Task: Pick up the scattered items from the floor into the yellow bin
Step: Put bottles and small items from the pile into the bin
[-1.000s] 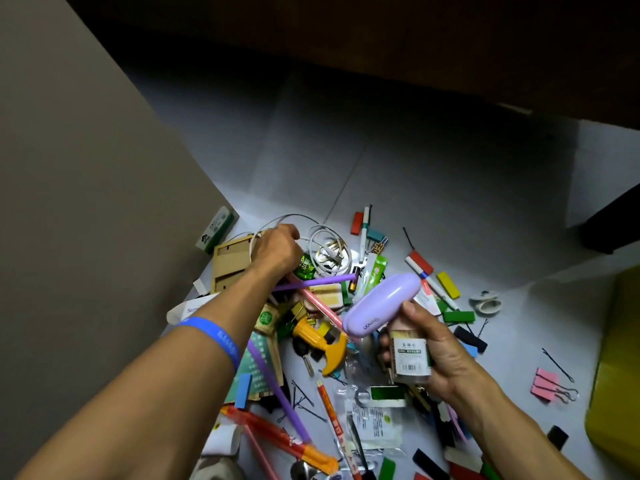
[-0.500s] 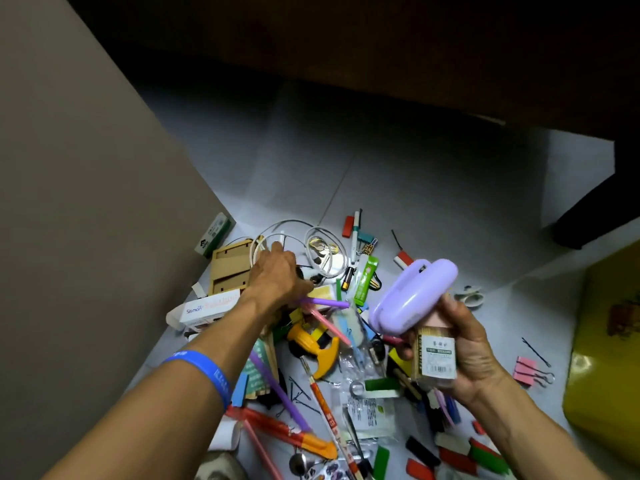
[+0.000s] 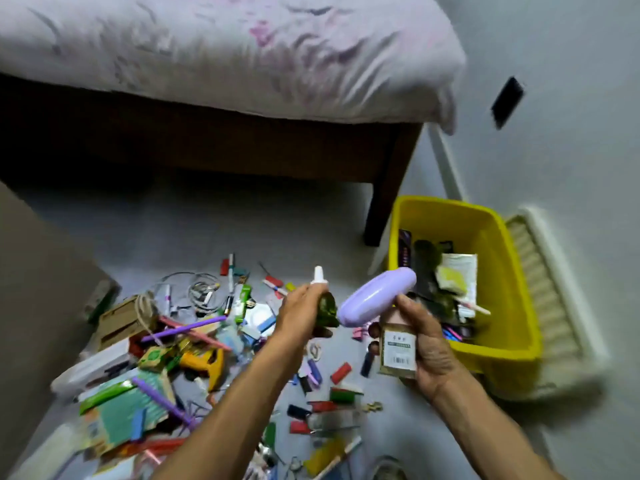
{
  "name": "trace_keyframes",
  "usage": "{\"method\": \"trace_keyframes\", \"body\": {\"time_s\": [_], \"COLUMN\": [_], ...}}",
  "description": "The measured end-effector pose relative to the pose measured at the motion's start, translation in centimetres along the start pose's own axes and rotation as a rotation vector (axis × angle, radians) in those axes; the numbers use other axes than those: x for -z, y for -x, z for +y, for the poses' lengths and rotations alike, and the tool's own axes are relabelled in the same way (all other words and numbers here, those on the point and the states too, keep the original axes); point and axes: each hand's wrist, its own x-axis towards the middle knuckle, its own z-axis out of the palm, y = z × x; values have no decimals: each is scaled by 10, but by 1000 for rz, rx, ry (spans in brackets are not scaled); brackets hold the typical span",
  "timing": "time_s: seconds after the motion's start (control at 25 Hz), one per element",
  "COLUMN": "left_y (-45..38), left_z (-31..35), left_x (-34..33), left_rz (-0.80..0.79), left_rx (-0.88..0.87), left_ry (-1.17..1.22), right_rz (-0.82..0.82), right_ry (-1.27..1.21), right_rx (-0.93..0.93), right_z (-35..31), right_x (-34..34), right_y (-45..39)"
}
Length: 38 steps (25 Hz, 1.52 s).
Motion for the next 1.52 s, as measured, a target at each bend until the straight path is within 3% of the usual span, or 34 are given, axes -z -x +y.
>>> {"method": "trace_keyframes", "body": {"time_s": [0.12,0.28,0.48,0.6,0.68,0.84,1.12,1.36,1.52], "left_y": [15,13,-3,1,8,27,58,38,9], "left_z": [27,32,19,17,19,18,4,-43,-97], "left_x": [-82,-132,-130,-117,-109,-76,12,74,87], "left_rz": [-152,-268,-286,-257,-247,-212,-58,67,56], "left_rx": [-39,-41,-145,-158,-172,-178,-132,-32,49], "left_ry": [-115,-170,-171,-189,-224,-187,-136,-154,-290], "right_rz": [134,388,542,764,817,679,134,52,14], "right_ry": [46,112,34,244,314,447,904,991,1110], "right_rx": [83,161,314,450,509,465,132,-43,-139], "right_z": [-54,-102,-128,-125,-121,-115,-65,-12,39], "right_x": [40,81,85,80,72,36,-29,-44,-14], "right_y": [22,13,-8,-7,-2,16,27,-14,-50]}}
